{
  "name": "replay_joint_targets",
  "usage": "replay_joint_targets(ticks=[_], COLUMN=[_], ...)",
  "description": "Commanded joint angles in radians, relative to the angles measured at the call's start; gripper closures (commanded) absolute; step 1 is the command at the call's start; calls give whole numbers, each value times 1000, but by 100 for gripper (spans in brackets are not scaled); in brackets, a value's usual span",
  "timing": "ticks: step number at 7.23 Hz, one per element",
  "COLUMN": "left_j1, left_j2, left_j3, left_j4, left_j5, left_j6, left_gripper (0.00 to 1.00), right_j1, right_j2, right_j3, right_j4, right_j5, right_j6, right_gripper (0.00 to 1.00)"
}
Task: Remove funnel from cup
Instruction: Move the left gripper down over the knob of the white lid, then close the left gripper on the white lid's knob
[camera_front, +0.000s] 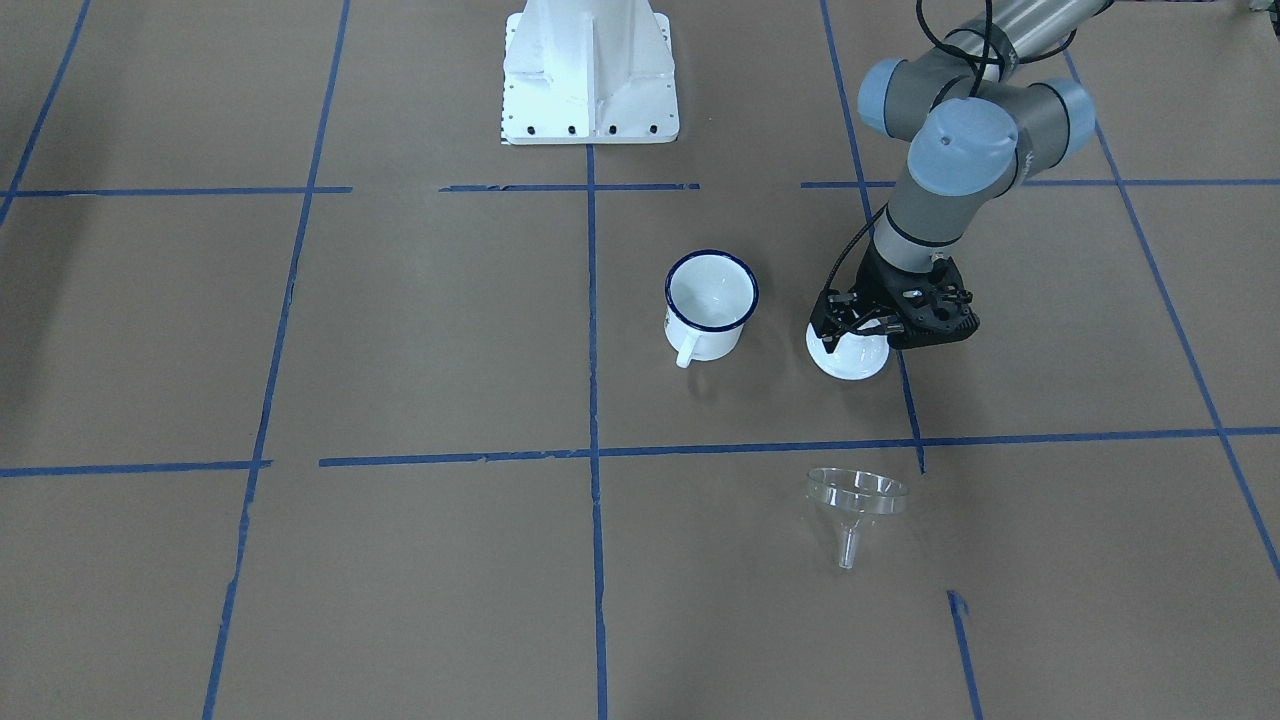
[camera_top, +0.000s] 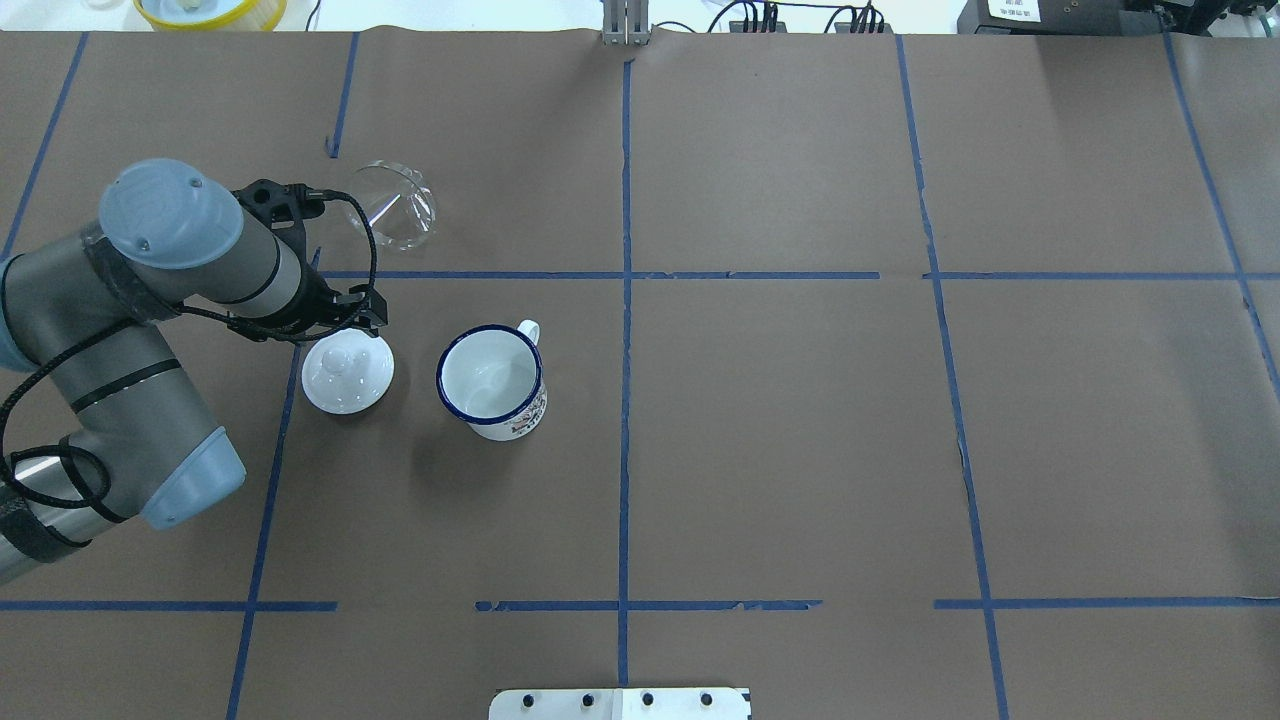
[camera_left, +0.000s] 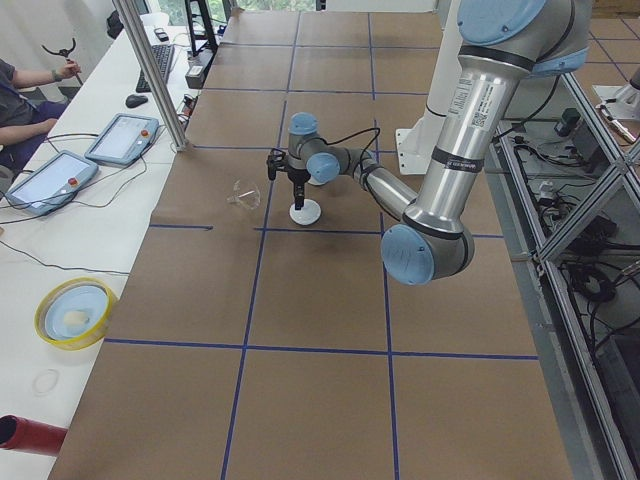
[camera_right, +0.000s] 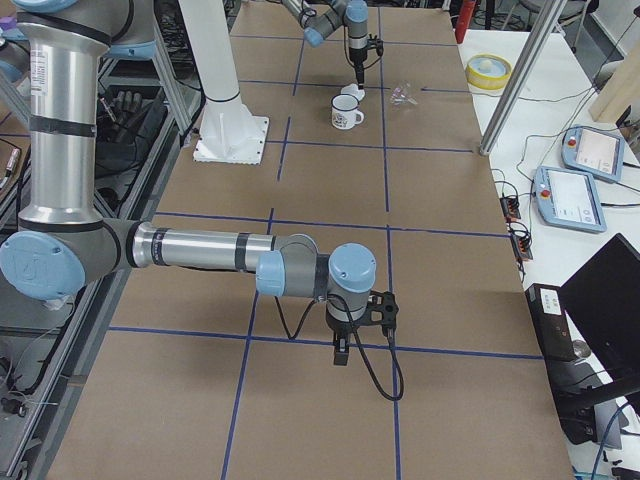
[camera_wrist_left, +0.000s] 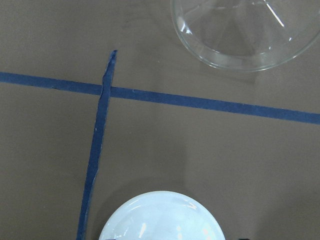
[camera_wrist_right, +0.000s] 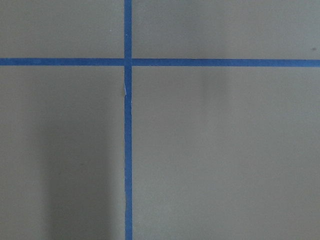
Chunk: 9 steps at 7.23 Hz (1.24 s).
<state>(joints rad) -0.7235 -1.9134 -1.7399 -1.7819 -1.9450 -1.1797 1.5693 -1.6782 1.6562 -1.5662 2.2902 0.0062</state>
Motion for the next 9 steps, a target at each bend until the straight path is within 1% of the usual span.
replay_joint_targets(ticks=[1, 2, 4, 5, 8, 9], left_j1=[3, 4, 19, 24, 24, 26], left_j2=[4, 5, 20, 22, 27, 27], left_j3=[-3, -1, -3, -1, -16, -15], left_j4=[-1, -1, -1, -1, -1, -1], left_j5=[0, 0, -2, -2, -8, -50], left_j6=[-3, -3, -3, -3, -3, -3], left_gripper=[20, 22, 23, 28, 38, 44], right_j1=[0, 0, 0, 0, 0, 0], right_j2=[0, 0, 0, 0, 0, 0], right_j3=[0, -1, 0, 0, 0, 0], right_j4=[0, 0, 0, 0, 0, 0], right_j5=[0, 0, 0, 0, 0, 0], right_j6=[0, 0, 0, 0, 0, 0], right_gripper=[0, 0, 0, 0, 0, 0])
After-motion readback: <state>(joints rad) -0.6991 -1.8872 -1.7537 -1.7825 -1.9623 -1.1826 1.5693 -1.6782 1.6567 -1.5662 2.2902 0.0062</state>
